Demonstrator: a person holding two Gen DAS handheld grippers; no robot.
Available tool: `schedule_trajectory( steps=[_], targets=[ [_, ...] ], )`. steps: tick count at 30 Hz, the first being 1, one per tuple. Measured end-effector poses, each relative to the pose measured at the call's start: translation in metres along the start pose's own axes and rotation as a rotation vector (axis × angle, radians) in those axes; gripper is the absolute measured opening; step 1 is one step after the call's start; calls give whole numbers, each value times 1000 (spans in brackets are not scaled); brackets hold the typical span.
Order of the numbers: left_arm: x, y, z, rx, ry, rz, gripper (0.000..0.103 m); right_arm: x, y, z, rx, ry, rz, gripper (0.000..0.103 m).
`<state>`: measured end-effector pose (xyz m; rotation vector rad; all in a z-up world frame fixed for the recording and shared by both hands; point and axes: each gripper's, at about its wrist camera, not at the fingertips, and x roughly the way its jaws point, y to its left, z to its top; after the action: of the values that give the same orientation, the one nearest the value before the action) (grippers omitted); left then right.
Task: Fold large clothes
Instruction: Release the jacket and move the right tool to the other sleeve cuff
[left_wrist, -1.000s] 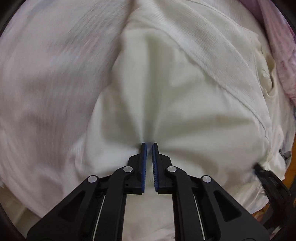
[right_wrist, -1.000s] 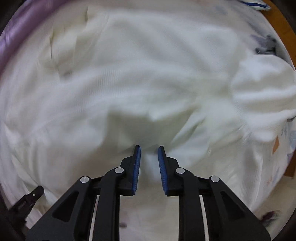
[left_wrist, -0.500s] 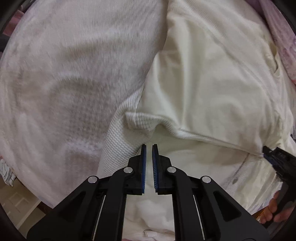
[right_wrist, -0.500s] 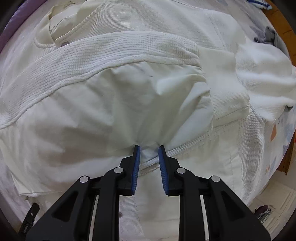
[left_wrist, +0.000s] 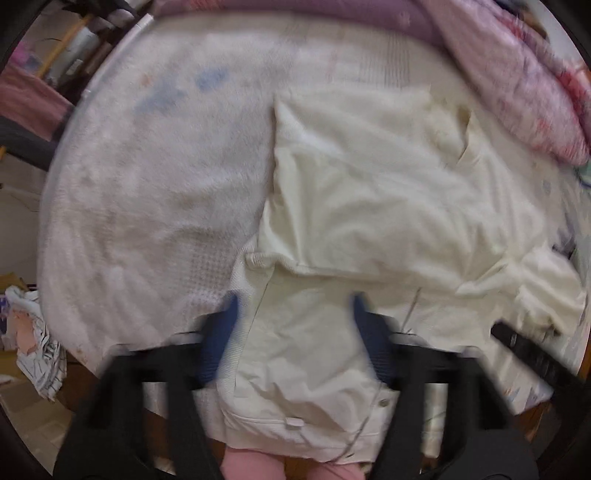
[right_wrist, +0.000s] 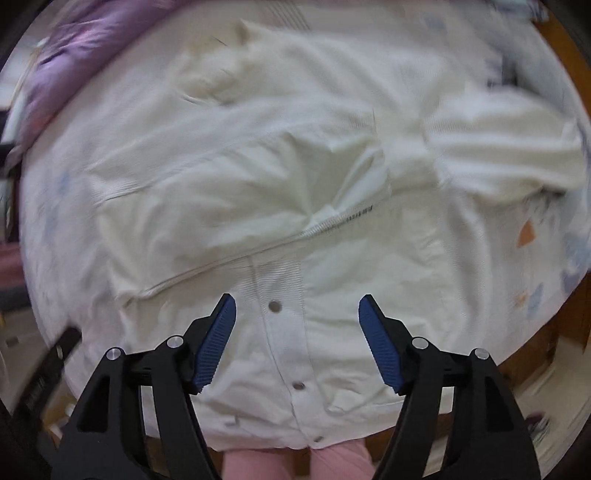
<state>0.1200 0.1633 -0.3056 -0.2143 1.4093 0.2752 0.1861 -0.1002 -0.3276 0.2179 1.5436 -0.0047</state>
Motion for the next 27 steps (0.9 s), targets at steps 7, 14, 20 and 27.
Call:
schedule_trajectory(
  steps=[7,14,20,27],
  targets=[
    [-82,-43,-19,94,-96,-28,68,-83,23,-63,-94,-163,17,66],
    [-150,-66,-58,214,-203,-69,68,-131,15,-96,-101,-249,8,66],
    [-173,-76,-90,309,-250,-141,68,-158,-12,-138,27,-280,-10,66],
    [-201,-76,-134,401,-297,-209,68,-190,-42,-195,163,-337,-20,66]
  ],
)
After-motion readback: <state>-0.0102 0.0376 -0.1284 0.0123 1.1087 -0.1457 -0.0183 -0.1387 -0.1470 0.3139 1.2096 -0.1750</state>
